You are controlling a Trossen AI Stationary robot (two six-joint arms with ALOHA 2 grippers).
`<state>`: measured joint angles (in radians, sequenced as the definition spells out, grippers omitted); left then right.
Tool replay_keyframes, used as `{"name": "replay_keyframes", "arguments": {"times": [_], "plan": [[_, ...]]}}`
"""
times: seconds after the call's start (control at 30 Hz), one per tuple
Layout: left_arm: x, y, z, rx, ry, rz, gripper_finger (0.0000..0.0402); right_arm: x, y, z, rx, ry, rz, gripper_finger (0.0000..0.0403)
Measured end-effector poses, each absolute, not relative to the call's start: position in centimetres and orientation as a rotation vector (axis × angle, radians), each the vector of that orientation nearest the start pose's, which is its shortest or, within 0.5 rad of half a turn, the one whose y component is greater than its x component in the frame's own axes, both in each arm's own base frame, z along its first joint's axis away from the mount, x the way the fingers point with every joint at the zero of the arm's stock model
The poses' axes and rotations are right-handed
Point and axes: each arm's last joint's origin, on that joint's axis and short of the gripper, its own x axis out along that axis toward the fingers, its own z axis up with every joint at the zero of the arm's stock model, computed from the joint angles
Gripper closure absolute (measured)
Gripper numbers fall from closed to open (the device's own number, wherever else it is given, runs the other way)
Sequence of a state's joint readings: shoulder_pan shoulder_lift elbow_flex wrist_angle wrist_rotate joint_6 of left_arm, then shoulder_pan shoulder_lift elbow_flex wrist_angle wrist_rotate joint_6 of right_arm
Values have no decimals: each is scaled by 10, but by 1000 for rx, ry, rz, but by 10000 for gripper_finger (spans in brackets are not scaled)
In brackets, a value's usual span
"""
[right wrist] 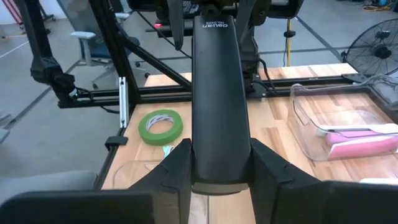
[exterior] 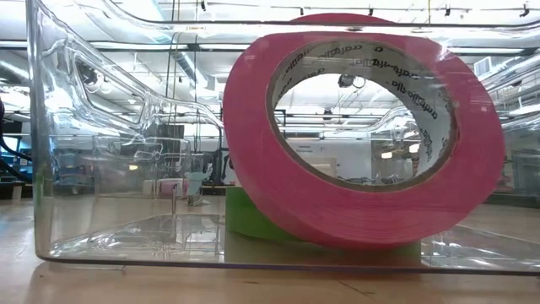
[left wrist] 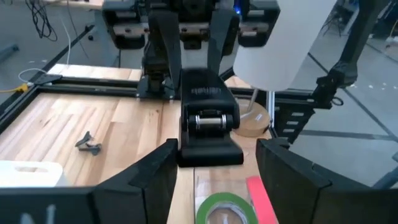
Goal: Pick and place Stapler, Stapler remover, tape
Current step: Put the black stapler into the top transparent bin
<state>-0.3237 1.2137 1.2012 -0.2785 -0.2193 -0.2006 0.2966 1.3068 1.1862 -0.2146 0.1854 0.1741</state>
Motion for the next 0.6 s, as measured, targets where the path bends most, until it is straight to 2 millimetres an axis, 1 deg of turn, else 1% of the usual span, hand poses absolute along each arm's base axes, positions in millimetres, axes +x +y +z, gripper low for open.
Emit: {"name": "replay_keyframes", "arguments": {"times": [0.17,0.33,0.5,0.6], "plan": [[259,-80,382,-128,246,-85,181,286,82,355,94,319,82,301],[269,-84,376,-120,253,-101,181,289,83,355,83,297,106,301],[279,-84,374,-110,219,-96,181,292,82,354,84,295,104,301],[283,-81,371,-104,223,-86,196,292,82,354,84,296,101,301]]}}
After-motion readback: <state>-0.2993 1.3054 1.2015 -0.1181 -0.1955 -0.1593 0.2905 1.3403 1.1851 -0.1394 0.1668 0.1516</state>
